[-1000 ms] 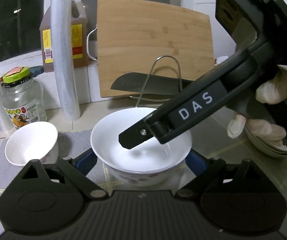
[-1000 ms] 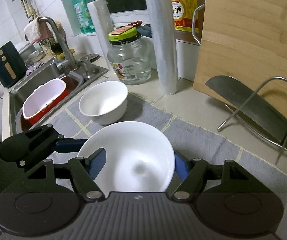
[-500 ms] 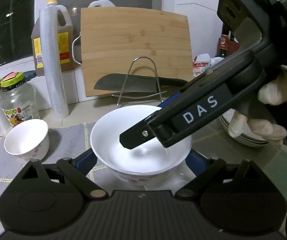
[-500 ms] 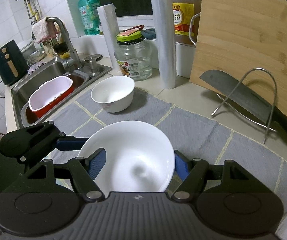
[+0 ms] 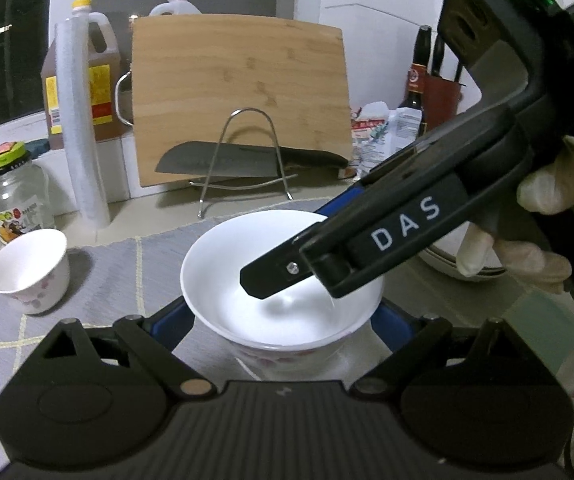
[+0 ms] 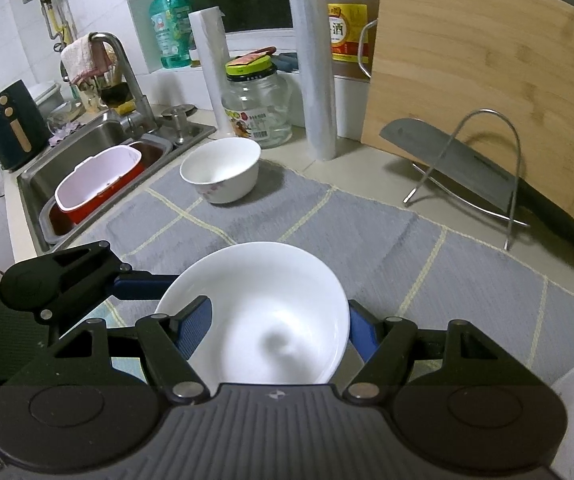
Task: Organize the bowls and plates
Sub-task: 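Lift the bowl with the right tool and carry it over the placed bowl, then lower the bowl into the placed bowl and open the right tool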
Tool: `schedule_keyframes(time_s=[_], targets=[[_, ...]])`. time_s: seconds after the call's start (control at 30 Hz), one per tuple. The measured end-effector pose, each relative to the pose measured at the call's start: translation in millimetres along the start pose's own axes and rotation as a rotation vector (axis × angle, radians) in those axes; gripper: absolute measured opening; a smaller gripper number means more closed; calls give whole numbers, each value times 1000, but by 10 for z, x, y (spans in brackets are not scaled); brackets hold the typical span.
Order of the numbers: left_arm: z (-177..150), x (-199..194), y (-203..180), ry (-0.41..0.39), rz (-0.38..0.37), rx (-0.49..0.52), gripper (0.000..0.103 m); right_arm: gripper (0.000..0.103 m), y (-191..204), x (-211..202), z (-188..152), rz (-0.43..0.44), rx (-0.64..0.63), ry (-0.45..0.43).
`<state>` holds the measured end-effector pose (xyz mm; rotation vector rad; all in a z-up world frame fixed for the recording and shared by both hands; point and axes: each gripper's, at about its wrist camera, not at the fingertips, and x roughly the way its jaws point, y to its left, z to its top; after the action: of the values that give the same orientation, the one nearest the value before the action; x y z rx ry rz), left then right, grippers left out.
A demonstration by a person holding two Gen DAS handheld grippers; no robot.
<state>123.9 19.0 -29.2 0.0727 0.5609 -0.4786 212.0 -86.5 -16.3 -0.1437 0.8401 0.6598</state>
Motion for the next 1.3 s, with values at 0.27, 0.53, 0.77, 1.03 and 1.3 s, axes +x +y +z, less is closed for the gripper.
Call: schedule_keyframes(time_s=[0.27,0.53,0.77,1.03,1.3], targets=[[-32,49,-81,12,-32,7,94,77,-75,-20,-126,-23,22,11],[-56,117,-124,34,-36,21,94,77,-143,8,-208,-20,40,20],[-86,168,-157,55,-30,27,94,77,-184,66,-238,-13,49,35],[-108,204,-160,72,-22,32,94,77,-188,114,-245,-7,51,44],[-119,222,-160,82,-18,38,94,77,-188,153,-253,-6,53,51]])
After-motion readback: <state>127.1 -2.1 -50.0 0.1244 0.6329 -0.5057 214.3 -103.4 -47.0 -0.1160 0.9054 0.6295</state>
